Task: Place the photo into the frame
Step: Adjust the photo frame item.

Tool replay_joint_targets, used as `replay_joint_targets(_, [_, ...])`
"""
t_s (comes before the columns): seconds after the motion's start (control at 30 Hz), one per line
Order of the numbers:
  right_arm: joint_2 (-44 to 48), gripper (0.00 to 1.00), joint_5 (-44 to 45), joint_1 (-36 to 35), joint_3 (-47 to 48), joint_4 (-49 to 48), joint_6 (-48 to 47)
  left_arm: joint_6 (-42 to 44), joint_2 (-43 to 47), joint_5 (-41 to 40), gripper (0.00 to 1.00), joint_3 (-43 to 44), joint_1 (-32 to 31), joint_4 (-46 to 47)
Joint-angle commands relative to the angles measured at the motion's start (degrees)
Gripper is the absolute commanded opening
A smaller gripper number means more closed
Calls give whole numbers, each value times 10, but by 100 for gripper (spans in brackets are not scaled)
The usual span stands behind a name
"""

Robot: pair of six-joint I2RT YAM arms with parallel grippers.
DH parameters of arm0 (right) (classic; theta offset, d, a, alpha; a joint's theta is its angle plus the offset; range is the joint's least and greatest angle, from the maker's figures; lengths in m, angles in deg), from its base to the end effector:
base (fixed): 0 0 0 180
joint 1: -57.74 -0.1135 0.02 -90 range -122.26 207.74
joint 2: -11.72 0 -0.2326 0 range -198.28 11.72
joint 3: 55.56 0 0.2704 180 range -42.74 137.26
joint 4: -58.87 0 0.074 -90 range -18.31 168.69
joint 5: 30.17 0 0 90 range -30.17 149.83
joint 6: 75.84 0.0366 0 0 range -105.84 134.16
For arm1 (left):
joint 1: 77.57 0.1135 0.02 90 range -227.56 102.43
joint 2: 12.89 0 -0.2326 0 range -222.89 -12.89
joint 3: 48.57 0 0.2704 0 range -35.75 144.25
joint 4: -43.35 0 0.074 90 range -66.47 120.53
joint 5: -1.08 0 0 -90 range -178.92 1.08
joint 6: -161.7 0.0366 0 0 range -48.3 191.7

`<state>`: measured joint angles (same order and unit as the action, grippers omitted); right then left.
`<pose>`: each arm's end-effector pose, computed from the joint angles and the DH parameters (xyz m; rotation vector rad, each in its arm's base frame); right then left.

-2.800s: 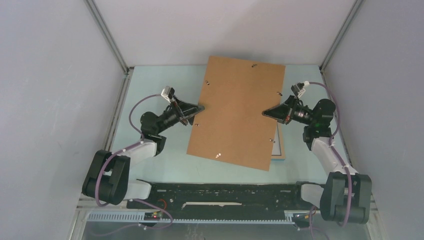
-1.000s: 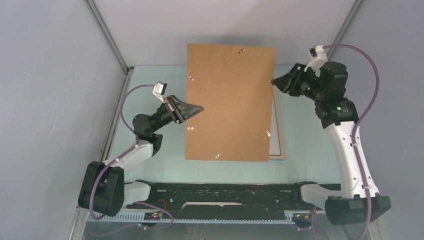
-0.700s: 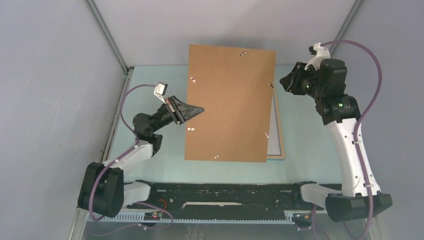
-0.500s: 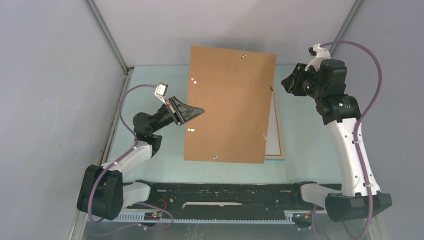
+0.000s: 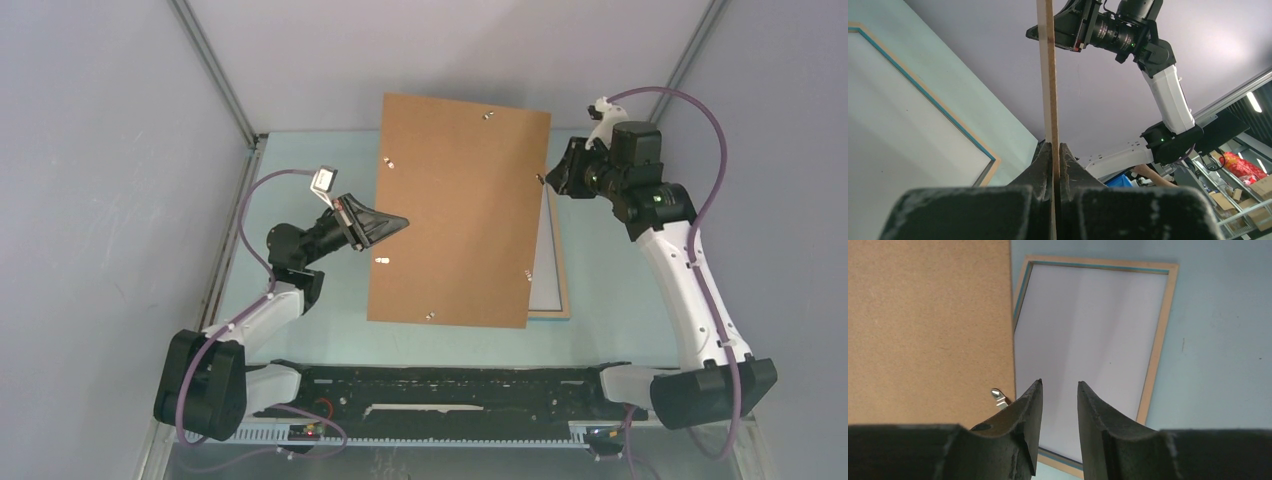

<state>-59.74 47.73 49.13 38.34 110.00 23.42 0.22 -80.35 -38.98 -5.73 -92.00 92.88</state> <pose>0.2878 0.0513 0.3845 -0.1189 2.0816 0.4094 0.2498 -0.0932 0.2568 0.2014 1.5107 -1.7341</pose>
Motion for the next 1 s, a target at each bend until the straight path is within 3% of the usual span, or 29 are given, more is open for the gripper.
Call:
replay_joint_targets(0.0, [-5, 39, 6, -28, 9, -19, -7, 5, 21, -13, 0, 27, 4, 42])
replay_joint_targets(0.13, [-14, 39, 43, -83, 32, -6, 0, 5, 20, -17, 0, 26, 5, 37])
replay_joint_targets(0.27, [-19, 39, 152, -154, 60, 29, -1, 9, 20, -29, 0, 23, 5, 28])
replay_joint_targets(0.4, [0, 40, 193, -145, 61, 60, 5, 11, 23, -36, 0, 21, 5, 21])
replay_joint_targets(0.67, [53, 42, 127, -66, -11, 63, -4, 14, 26, -30, 0, 28, 5, 21])
replay_joint_targets(0.97, [134, 42, 71, -144, -156, 75, 5, -4, 22, -70, 0, 30, 5, 29])
